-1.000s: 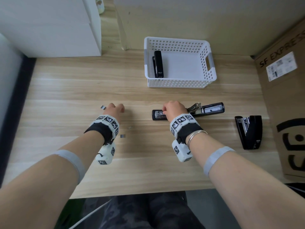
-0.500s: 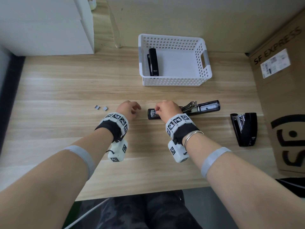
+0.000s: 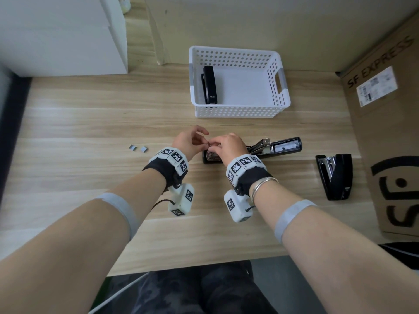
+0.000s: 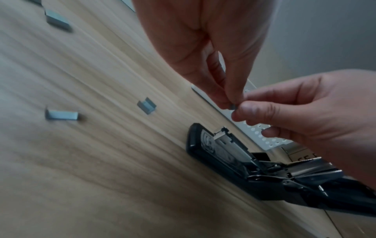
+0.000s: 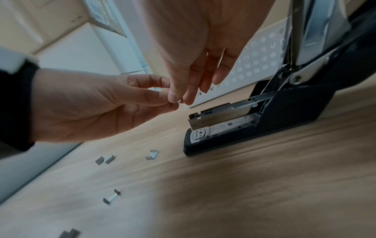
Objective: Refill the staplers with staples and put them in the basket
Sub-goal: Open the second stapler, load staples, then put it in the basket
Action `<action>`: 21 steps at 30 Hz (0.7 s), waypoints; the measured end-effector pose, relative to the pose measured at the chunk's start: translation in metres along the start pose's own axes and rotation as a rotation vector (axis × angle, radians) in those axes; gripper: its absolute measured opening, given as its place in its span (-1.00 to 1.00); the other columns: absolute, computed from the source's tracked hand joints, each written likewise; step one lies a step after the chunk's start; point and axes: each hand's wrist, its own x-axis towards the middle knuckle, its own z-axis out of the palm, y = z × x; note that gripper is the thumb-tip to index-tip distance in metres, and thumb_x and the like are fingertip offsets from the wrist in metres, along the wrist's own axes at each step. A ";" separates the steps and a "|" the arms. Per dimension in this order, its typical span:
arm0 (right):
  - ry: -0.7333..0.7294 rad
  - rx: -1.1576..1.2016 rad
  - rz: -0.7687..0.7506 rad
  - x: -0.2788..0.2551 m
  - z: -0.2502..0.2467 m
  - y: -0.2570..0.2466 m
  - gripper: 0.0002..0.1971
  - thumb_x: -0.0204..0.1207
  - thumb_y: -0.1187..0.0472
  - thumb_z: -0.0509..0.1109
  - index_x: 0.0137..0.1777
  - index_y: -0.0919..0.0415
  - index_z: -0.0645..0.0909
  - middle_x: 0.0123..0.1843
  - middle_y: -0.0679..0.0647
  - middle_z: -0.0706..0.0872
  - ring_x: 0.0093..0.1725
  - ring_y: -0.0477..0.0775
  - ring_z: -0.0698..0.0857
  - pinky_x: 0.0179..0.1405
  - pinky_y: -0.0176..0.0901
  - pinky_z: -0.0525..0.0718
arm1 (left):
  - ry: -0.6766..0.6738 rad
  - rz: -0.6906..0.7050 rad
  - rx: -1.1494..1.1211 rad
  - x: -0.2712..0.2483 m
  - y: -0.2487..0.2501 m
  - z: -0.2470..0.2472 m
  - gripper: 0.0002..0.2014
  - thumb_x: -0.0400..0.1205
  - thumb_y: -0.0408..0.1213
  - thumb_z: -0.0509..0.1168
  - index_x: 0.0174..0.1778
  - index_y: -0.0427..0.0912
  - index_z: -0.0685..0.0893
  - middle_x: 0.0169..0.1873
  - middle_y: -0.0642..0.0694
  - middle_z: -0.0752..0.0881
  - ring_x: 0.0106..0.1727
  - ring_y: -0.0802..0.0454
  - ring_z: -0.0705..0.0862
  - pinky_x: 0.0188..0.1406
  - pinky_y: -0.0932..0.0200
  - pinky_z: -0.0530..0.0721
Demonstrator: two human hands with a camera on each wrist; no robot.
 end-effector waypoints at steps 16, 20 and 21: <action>-0.054 -0.342 -0.062 -0.008 -0.010 0.008 -0.78 0.56 0.20 0.29 0.06 0.11 0.75 0.06 0.07 0.78 0.26 0.08 0.55 0.10 -0.10 0.61 | -0.130 -0.097 0.333 -0.009 -0.005 0.006 -0.66 0.55 -0.57 0.24 0.21 -0.27 0.70 0.18 -0.20 0.76 0.19 -0.07 0.71 0.13 0.40 0.47; -0.069 -0.368 -0.076 -0.006 -0.007 0.005 -0.77 0.58 0.21 0.27 0.07 0.17 0.75 0.07 0.08 0.77 0.26 0.11 0.56 0.11 -0.08 0.63 | -0.144 -0.115 0.389 -0.008 -0.005 0.007 -0.60 0.56 -0.59 0.17 0.25 -0.22 0.68 0.23 -0.17 0.74 0.30 -0.02 0.67 0.18 0.50 0.41; -0.075 -0.378 -0.079 -0.005 -0.006 0.004 -0.76 0.58 0.21 0.26 0.08 0.19 0.75 0.07 0.09 0.77 0.26 0.12 0.56 0.12 -0.07 0.65 | -0.149 -0.116 0.408 -0.007 -0.005 0.006 -0.60 0.57 -0.58 0.16 0.25 -0.21 0.68 0.23 -0.16 0.74 0.31 -0.02 0.66 0.26 0.43 0.44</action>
